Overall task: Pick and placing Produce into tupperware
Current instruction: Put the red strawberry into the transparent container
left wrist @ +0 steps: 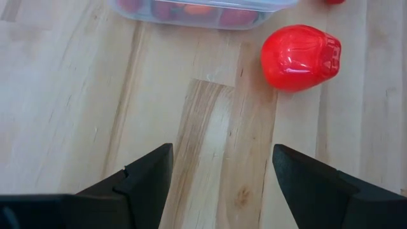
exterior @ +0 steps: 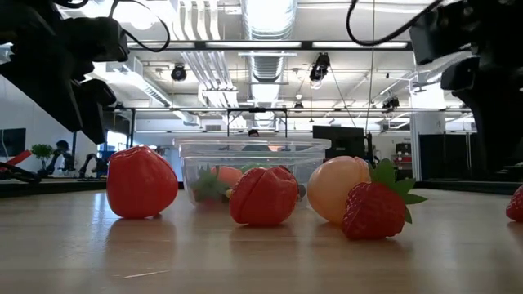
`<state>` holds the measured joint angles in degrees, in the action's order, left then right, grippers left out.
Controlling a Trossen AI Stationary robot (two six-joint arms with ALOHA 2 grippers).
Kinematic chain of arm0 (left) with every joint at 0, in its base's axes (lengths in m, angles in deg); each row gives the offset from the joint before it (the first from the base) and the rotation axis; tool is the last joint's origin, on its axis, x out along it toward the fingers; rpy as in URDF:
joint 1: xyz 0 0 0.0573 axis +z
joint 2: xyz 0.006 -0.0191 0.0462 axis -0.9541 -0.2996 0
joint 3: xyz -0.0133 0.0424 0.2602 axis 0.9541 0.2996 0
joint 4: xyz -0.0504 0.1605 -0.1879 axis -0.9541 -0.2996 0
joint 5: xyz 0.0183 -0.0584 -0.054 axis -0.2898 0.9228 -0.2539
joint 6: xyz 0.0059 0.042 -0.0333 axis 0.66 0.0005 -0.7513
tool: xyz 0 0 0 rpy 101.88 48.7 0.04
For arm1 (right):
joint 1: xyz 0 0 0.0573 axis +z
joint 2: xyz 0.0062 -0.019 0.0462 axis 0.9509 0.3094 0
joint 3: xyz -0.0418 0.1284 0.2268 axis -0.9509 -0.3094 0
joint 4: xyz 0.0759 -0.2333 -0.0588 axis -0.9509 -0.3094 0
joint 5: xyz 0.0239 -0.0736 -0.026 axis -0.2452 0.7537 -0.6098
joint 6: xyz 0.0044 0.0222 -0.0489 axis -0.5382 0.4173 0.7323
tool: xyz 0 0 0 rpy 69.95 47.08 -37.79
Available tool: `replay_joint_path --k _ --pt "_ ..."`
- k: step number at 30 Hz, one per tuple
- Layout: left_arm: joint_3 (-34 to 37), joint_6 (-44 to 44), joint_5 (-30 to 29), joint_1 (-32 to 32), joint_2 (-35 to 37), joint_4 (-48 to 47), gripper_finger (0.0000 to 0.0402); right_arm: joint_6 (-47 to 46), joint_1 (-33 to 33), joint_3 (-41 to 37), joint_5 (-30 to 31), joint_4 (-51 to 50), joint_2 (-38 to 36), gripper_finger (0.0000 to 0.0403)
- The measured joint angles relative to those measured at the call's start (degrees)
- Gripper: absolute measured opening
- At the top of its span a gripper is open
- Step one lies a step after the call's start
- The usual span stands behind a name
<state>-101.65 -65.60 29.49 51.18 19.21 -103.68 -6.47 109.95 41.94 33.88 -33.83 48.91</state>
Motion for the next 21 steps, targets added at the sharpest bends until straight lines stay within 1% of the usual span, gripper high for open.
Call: replay_joint_path --k 3,5,9,15,19,21 --pt "0.02 0.0 0.0 0.0 0.0 0.01 0.0255 -1.52 0.0 -1.32 -0.13 2.28 0.04 0.0314" --pt "0.02 0.0 -0.02 0.0 0.0 0.01 0.0255 -2.64 0.01 -2.24 -1.23 4.45 0.04 0.0315" --pt "0.02 0.0 0.0 0.0 0.0 -0.01 0.0255 -5.15 0.26 -3.3 -1.31 5.11 0.06 0.0317" --pt "0.04 0.0 0.0 0.0 0.0 -0.01 0.0255 -5.5 0.39 -5.04 -1.72 5.4 0.06 0.0312" --pt "0.04 0.0 0.0 0.0 0.0 0.01 0.0255 -6.53 0.37 -6.69 -4.31 6.46 -0.02 0.0306" --pt "0.04 -0.03 0.0 0.0 0.0 0.01 0.0255 -7.23 0.26 -7.65 -6.6 7.45 -0.22 0.0303"
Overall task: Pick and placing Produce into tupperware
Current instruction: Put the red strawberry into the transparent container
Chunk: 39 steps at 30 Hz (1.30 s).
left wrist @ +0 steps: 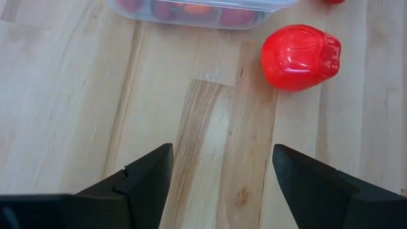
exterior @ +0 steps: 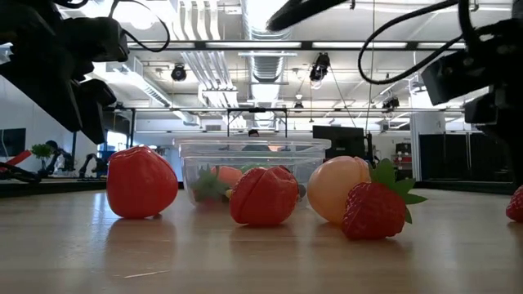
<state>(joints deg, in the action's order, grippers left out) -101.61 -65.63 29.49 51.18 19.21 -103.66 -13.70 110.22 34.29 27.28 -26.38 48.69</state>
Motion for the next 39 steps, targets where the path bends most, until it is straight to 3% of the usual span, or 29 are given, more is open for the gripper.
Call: replay_joint_path --k 5,21,33,39 --pt "0.0 -0.03 0.0 0.0 0.0 0.01 0.0255 -1.86 -1.12 -0.31 -4.54 0.62 -0.04 0.0292" --pt "-0.02 -0.1 0.02 0.0 0.0 2.05 0.0255 -0.55 -4.86 -0.18 -6.61 2.53 0.02 0.0221" --pt "-0.02 -0.19 0.02 0.0 0.0 2.94 0.0255 -5.41 -7.09 -0.31 -3.53 3.12 -1.11 0.0233" --pt "-0.02 -0.08 0.04 0.0 0.0 2.93 0.0255 -5.32 -7.89 -0.31 -4.99 3.12 -1.18 0.0243"
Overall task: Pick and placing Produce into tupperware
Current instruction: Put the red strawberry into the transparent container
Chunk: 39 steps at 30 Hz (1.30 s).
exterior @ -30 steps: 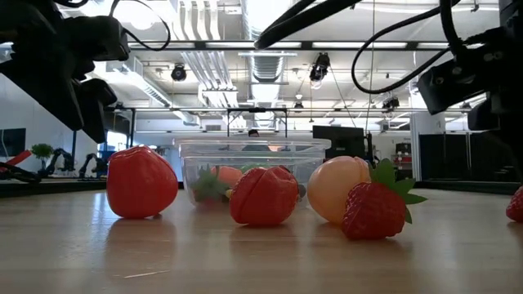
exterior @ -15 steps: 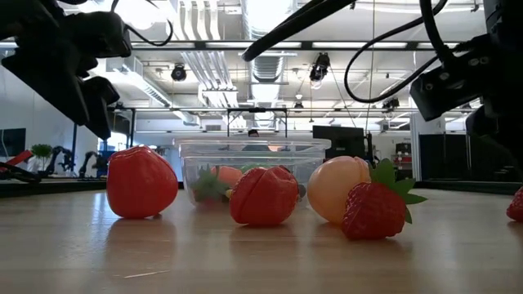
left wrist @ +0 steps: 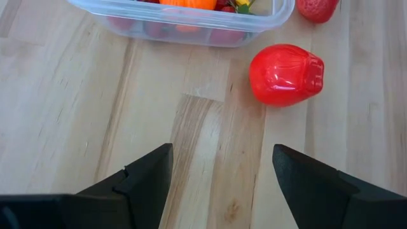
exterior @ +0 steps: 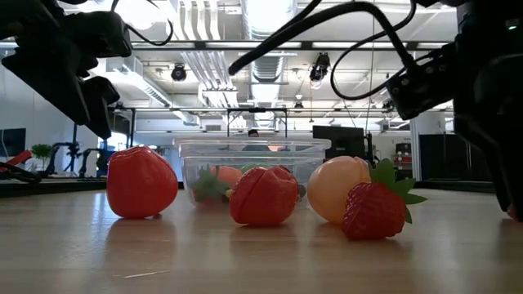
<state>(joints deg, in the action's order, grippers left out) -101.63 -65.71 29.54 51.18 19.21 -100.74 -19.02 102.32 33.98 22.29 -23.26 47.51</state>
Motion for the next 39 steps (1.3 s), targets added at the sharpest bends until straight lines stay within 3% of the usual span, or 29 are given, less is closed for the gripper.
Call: replay_joint_path --k 9,22,39 --pt "0.0 -0.03 0.0 -0.02 0.0 0.01 0.0255 -2.0 0.09 -0.61 -2.86 -0.19 -0.02 0.0242" --pt "0.0 -0.09 0.02 -0.02 0.0 0.04 0.0255 -6.03 -4.34 -0.66 -7.25 -0.23 -0.11 0.0198" --pt "-0.13 -6.06 0.04 0.0 -1.27 4.37 0.0255 -8.38 -3.08 -2.94 -3.67 2.61 -0.72 0.0196"
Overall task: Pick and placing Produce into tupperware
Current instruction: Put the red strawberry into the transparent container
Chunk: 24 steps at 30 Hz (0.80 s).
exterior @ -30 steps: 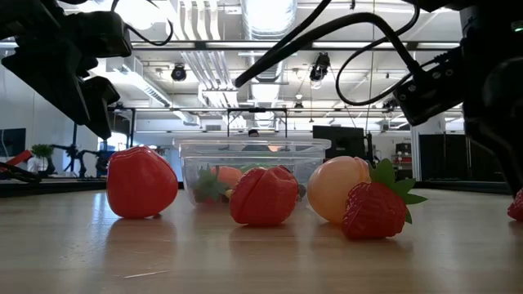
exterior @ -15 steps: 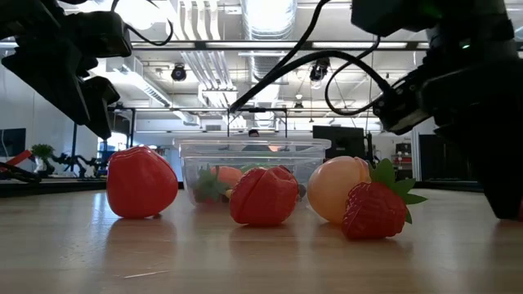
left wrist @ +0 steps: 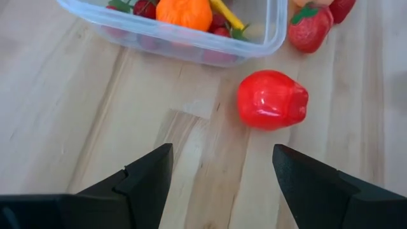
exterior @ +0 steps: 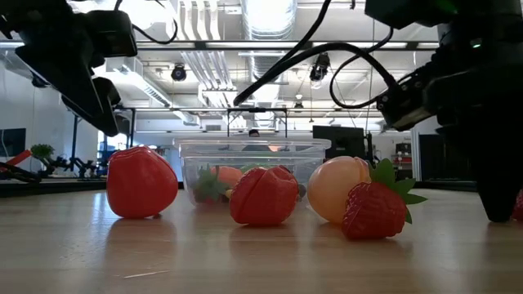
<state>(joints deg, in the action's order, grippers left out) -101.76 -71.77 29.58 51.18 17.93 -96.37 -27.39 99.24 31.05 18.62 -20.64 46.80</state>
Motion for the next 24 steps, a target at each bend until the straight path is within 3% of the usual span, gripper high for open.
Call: replay_joint_path --k 24 --pt "-1.57 -0.04 0.62 0.0 -5.9 3.08 0.0255 -0.62 4.49 -1.19 0.96 -3.45 -1.99 0.0196"
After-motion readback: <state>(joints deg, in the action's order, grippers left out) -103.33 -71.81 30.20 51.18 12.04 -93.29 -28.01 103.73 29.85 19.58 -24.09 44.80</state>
